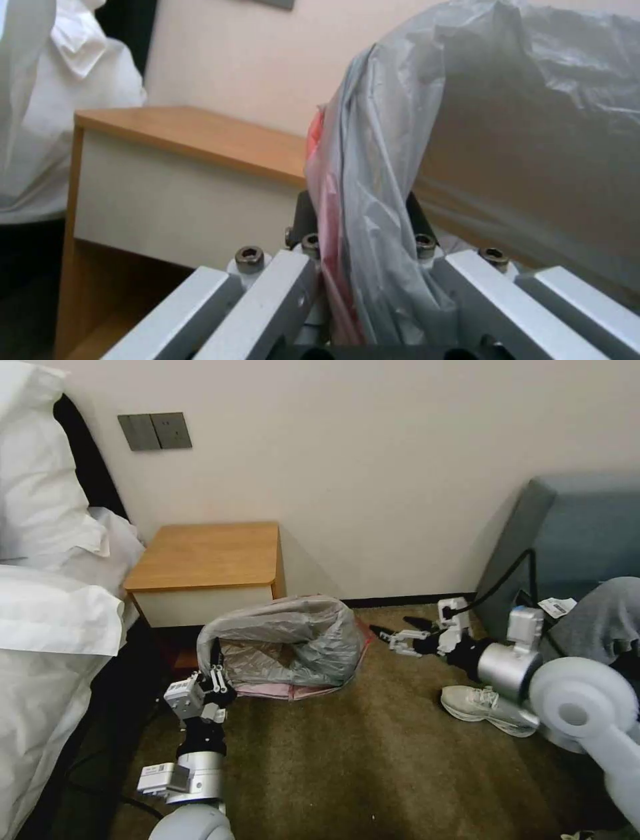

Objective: Pick up the garbage bag from the table and place it over the trash can.

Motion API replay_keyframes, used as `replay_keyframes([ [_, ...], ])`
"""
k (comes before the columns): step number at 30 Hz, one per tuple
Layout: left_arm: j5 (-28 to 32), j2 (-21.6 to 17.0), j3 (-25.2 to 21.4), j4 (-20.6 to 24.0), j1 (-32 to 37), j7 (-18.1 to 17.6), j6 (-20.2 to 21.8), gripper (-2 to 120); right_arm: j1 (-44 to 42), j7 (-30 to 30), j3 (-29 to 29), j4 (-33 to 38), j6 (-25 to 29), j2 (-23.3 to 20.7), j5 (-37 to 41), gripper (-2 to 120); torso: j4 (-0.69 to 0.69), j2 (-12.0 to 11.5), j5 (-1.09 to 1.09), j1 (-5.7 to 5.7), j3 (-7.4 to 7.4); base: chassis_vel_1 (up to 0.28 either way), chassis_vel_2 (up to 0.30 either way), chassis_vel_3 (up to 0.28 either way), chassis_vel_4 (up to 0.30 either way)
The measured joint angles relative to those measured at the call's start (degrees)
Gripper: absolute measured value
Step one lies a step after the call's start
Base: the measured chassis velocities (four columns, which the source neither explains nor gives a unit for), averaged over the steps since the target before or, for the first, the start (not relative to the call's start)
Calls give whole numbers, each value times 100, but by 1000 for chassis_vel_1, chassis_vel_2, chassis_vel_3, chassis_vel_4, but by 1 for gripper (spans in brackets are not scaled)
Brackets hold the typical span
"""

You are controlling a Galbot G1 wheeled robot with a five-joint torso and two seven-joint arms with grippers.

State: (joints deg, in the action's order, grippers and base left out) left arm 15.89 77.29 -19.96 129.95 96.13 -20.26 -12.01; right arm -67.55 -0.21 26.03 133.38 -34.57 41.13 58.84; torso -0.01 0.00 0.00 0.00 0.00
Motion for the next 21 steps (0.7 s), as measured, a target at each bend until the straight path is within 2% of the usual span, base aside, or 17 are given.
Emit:
replay_keyframes([
  [1, 0, 0, 0, 0, 0, 0, 0, 5, 0, 0, 0, 0, 0, 0, 0, 92, 0, 0, 0, 0, 0, 0, 0, 0, 0],
  [2, 0, 2, 10, 0, -5, -34, 38, 5, -88, -181, -31, 131, 50, -13, -235, 86, 0, 0, 0, 0, 0, 0, 0, 0, 0],
  [4, -20, 0, 55, 23, 29, -117, 135, 5, -293, -604, -224, 463, 171, -27, -1091, 76, 0, 0, 0, 0, 0, 0, 0, 0, 0],
  [5, -20, 0, 55, 23, 29, -117, 135, 5, -293, -604, -224, 463, 171, -27, -1091, 76, 0, 0, 0, 0, 0, 0, 0, 0, 0],
  [7, -43, -10, 83, 54, 79, -152, 171, 5, -378, -914, -321, 569, 319, -55, -1631, 69, 0, 0, 0, 0, 0, 0, 0, 0, 0],
  [9, -101, -30, 141, 81, 169, -191, 189, 5, -482, -1288, -458, 692, 567, -142, -2349, 57, 0, 0, 0, 0, 0, 0, 0, 0, 0],
  [10, -101, -30, 141, 81, 169, -191, 189, 5, -482, -1288, -458, 692, 567, -142, -2349, 57, 0, 0, 0, 0, 0, 0, 0, 0, 0],
  [12, -193, -43, 230, 76, 227, -201, 195, 5, -399, -1646, -610, 781, 783, -282, -3023, 47, 1, 0, 1, 0, 0, 0, 0, 0, 0],
  [13, -234, -44, 277, 58, 233, -211, 196, 5, -334, -1719, -679, 823, 804, -373, -3177, 43, 1, 0, 2, 0, 0, 0, 0, 0, 0],
  [14, -234, -44, 277, 58, 233, -211, 196, 5, -334, -1719, -679, 823, 804, -373, -3177, 43, 1, 0, 2, 0, 0, 0, 0, 0, 0],
  [17, -305, -30, 383, 21, 220, -226, 218, 5, -187, -1800, -891, 942, 775, -761, -3377, 29, 0, 0, 0, 0, 0, 0, 0, 0, 0],
  [18, -305, -30, 383, 21, 220, -226, 218, 5, -187, -1800, -891, 942, 775, -761, -3377, 29, 0, 0, 0, 0, 0, 0, 0, 0, 0],
  [21, -369, -14, 428, -13, 182, -243, 240, 5, -57, -1797, -1116, 974, 770, -1132, -3421, 16, 0, 0, 0, 0, 0, 0, 0, 0, 0],
])
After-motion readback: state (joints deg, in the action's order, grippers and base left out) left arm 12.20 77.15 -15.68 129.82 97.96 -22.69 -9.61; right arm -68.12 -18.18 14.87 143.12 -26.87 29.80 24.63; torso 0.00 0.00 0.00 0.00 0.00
